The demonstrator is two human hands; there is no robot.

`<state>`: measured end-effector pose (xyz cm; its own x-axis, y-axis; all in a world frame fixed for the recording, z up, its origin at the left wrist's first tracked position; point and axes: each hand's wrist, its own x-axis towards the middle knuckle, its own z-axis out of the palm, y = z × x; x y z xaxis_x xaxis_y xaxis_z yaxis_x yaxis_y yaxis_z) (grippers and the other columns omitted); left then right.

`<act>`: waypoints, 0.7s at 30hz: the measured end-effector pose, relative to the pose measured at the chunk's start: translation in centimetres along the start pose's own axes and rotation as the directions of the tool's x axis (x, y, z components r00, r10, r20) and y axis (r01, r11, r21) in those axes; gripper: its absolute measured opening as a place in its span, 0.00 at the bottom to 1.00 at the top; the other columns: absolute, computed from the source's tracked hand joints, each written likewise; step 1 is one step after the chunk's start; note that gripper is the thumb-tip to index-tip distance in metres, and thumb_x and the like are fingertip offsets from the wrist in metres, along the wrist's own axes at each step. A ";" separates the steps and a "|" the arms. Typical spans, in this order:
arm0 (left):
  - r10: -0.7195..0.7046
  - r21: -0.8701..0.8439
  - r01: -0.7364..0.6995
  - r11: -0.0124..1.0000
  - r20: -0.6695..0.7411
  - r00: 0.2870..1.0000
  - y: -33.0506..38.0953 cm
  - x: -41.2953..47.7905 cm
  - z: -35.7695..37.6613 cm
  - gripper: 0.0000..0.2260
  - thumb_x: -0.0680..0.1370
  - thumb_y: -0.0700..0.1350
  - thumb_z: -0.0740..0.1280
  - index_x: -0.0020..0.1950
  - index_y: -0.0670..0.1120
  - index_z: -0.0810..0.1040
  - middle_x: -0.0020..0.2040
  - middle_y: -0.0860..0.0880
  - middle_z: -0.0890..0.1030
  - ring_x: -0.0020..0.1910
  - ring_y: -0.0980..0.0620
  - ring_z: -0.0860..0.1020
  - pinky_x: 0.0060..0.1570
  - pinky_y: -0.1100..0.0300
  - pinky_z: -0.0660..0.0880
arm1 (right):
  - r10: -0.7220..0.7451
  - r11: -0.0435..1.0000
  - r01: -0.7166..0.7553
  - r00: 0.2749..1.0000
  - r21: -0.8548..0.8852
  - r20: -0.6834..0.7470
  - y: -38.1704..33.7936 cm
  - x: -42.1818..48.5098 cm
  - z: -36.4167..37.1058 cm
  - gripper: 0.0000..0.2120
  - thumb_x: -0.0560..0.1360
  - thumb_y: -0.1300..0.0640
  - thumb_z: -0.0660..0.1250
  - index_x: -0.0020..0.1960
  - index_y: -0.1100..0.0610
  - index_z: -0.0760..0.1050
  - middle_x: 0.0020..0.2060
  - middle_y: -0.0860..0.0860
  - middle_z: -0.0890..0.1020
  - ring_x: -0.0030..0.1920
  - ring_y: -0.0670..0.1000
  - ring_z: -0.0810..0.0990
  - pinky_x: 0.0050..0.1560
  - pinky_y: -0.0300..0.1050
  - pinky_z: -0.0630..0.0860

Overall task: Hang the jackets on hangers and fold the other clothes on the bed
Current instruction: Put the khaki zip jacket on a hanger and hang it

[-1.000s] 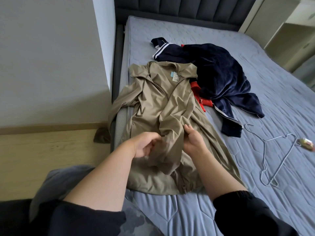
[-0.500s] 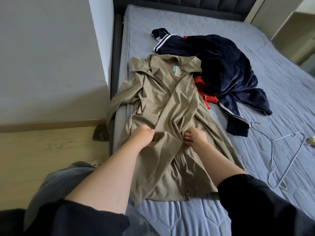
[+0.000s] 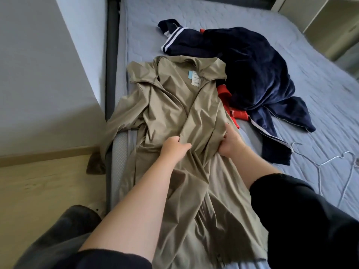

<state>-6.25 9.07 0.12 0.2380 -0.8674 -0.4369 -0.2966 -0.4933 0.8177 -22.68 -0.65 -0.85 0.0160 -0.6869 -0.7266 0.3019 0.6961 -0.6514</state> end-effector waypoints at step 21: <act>-0.017 -0.067 0.022 0.997 0.080 0.997 -0.7 4.3 2.4 0.07 0.72 0.47 0.71 0.43 0.45 0.78 0.38 0.48 0.81 0.38 0.49 0.78 0.37 0.60 0.72 | -0.399 0.913 0.310 0.815 -0.265 -0.420 -7.1 7.4 -4.0 0.32 0.60 0.34 0.70 0.55 0.55 0.75 0.46 0.52 0.82 0.43 0.54 0.81 0.49 0.49 0.79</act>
<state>-7.24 5.49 -3.20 0.1685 -0.8614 -0.4791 -0.2283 -0.5070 0.8312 -28.54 -9.81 -2.47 -0.5076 -0.7499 -0.4243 0.0275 0.4781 -0.8779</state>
